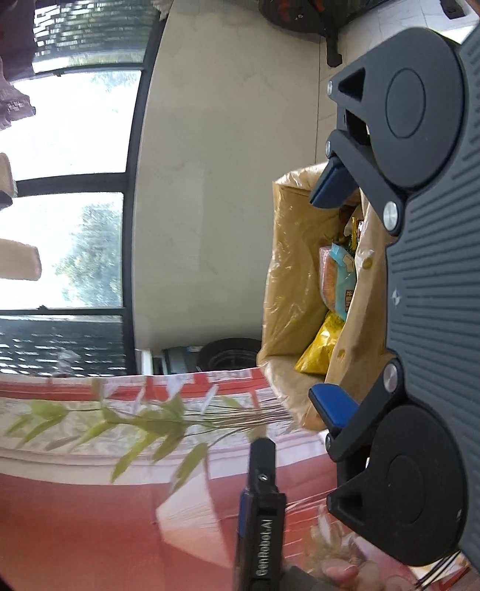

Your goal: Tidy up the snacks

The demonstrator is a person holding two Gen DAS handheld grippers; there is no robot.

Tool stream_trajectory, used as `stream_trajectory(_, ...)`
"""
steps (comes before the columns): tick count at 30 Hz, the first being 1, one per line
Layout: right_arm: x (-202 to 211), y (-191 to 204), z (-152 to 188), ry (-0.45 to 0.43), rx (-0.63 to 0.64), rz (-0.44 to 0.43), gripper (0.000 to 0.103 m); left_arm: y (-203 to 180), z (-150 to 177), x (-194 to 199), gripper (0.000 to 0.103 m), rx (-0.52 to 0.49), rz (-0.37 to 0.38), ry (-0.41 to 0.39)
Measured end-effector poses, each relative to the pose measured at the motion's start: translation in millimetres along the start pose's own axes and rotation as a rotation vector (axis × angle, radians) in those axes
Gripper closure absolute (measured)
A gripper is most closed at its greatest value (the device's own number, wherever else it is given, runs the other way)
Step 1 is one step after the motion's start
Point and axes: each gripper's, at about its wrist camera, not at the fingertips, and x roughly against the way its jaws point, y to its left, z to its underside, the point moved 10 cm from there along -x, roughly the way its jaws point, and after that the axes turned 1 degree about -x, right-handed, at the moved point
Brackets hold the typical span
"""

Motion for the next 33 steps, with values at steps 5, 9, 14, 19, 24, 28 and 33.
stream_trajectory(5, 34, 7, -5, -0.043, -0.008, 0.011, 0.000, -4, -7, 43, 0.008, -0.044, -0.053, -0.057)
stream_trajectory(9, 56, 14, -5, -0.052, -0.003, 0.032, 0.000, -7, -8, 70, 0.008, -0.041, -0.036, -0.070)
stream_trajectory(14, 78, 17, -2, -0.069, -0.037, 0.052, 0.000, -5, -2, 96, 0.008, -0.061, -0.047, -0.080)
stream_trajectory(19, 91, 16, 2, -0.073, -0.071, 0.061, 0.000, 1, -3, 112, 0.008, -0.053, -0.066, -0.087)
stream_trajectory(24, 95, 20, 0, -0.084, -0.055, 0.076, 0.000, 3, -6, 117, 0.008, -0.054, -0.076, -0.100)
stream_trajectory(28, 96, 24, -1, -0.088, -0.067, 0.060, 0.000, 6, -5, 115, 0.008, -0.037, -0.072, -0.092)
stream_trajectory(33, 98, 26, 1, -0.089, -0.082, 0.049, 0.000, 7, -4, 115, 0.008, -0.034, -0.071, -0.090)
